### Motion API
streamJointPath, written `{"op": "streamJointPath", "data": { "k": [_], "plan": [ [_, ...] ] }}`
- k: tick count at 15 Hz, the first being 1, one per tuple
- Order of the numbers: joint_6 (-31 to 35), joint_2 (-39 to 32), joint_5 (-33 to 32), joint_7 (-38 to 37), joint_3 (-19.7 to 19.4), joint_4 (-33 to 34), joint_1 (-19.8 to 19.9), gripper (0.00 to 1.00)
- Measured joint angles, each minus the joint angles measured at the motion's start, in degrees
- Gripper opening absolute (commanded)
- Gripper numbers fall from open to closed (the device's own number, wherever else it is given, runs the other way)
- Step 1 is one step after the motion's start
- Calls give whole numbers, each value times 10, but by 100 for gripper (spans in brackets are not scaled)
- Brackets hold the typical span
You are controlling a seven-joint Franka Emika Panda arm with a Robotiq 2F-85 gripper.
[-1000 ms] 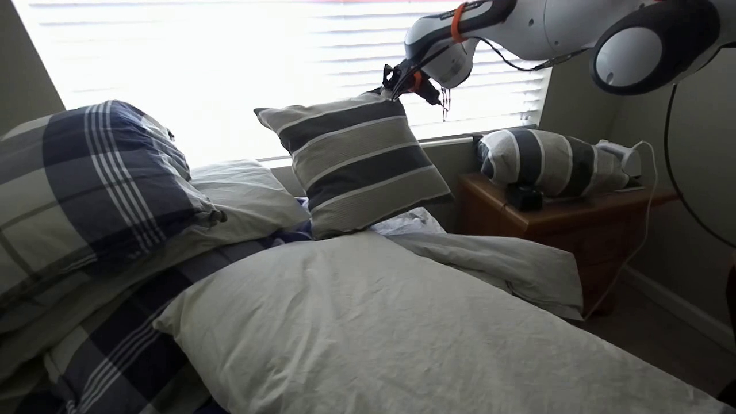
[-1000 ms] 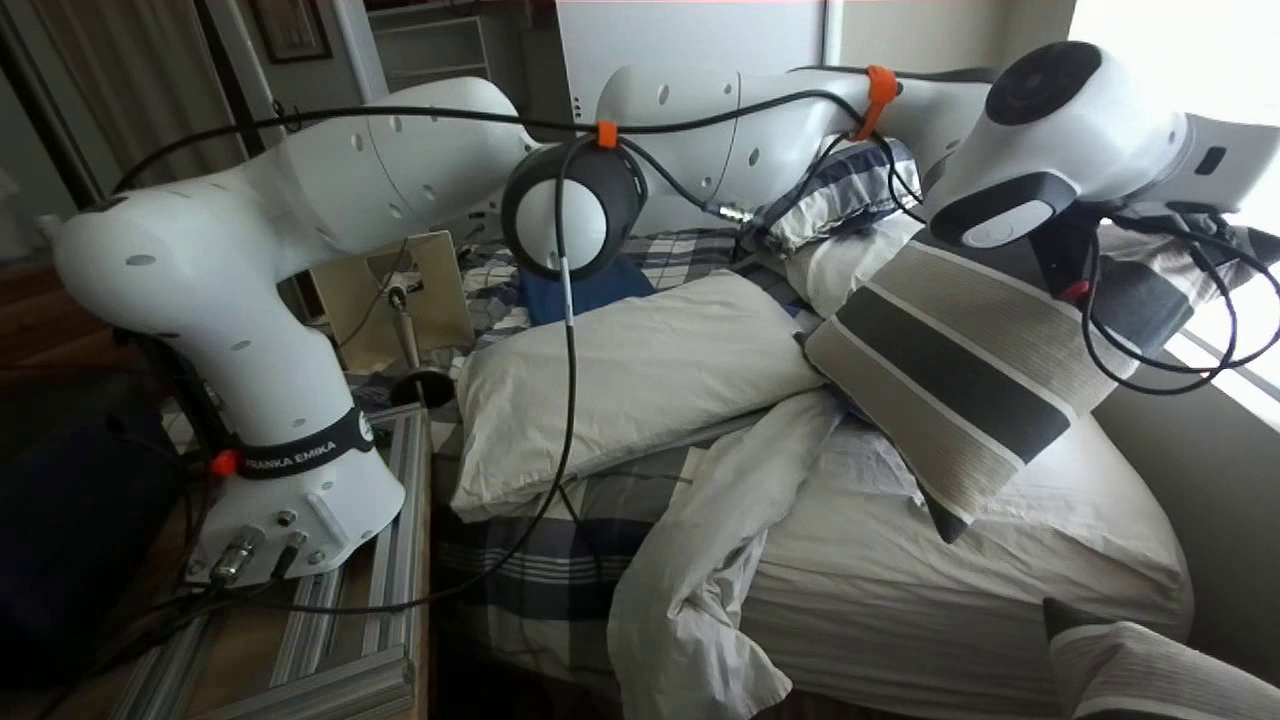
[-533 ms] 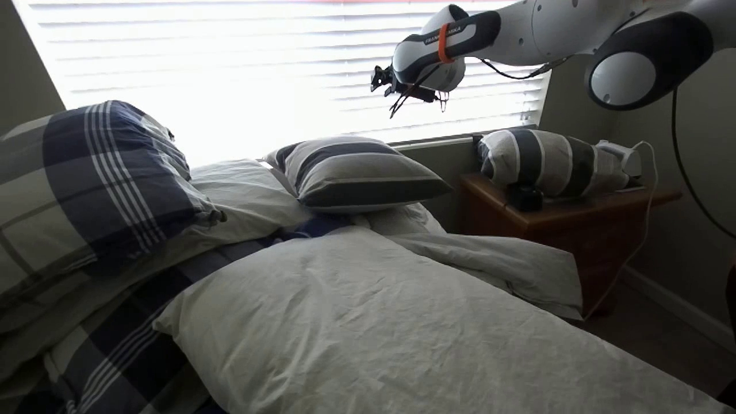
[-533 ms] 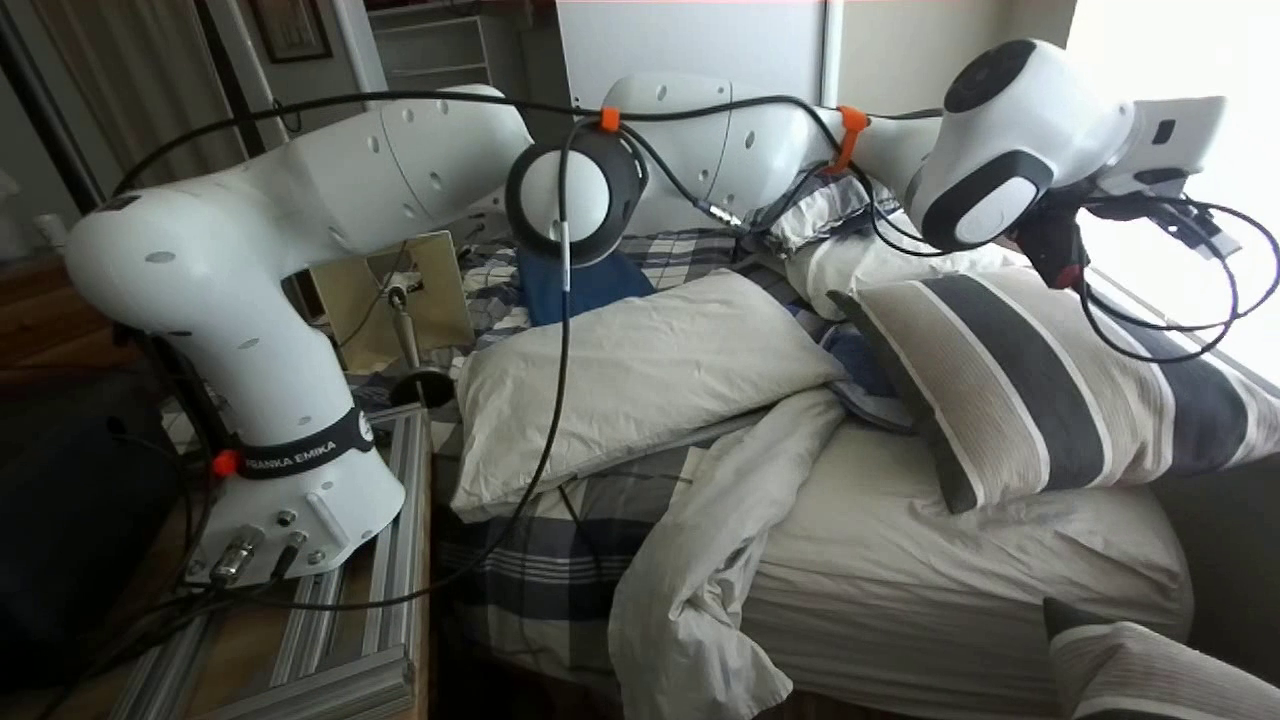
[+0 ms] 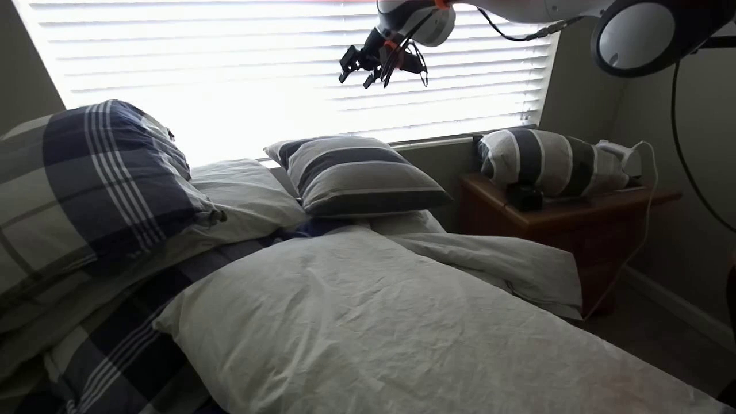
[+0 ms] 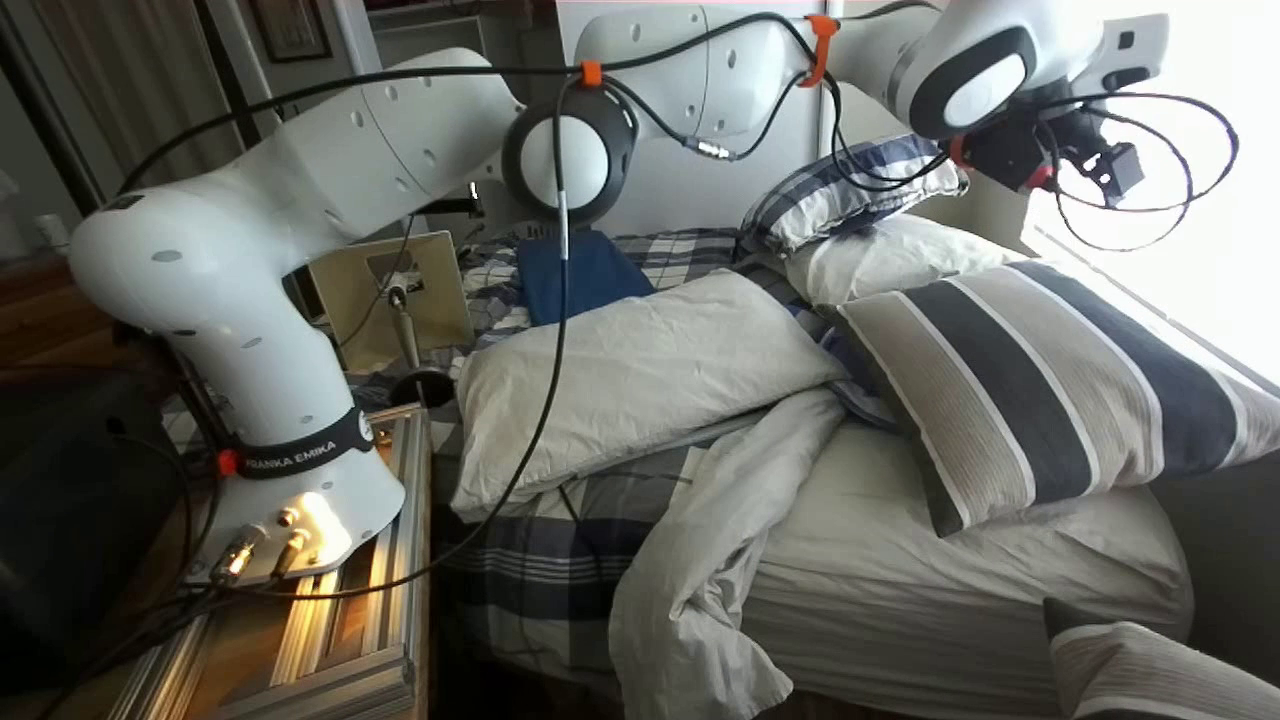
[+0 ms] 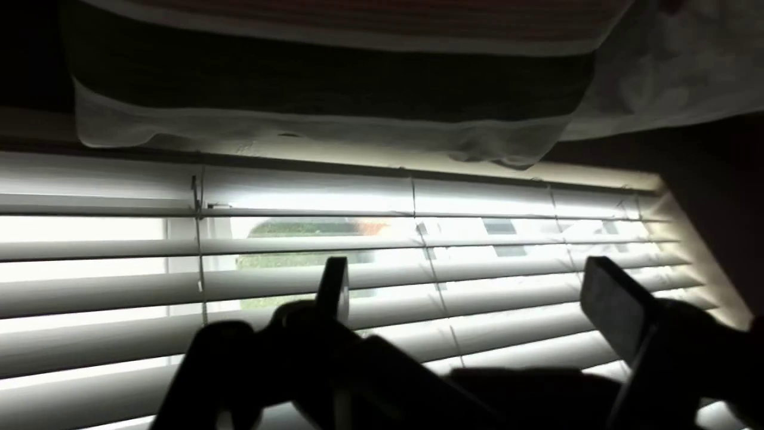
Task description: Move the striped pillow that is on top of the white pillow closer to the window
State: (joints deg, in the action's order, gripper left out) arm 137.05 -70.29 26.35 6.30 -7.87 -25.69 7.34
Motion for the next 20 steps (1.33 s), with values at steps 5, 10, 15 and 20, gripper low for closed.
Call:
{"op": "streamJointPath", "data": {
  "k": [5, 10, 15, 20],
  "plan": [
    [-170, 49, -122, 21, 49, 0, 12, 100],
    [-290, 77, -214, 70, 45, 0, 21, 100],
    [-338, 89, -247, 142, 50, 0, 17, 100],
    [-338, 90, -247, 149, 52, 0, 17, 100]
  ]
}}
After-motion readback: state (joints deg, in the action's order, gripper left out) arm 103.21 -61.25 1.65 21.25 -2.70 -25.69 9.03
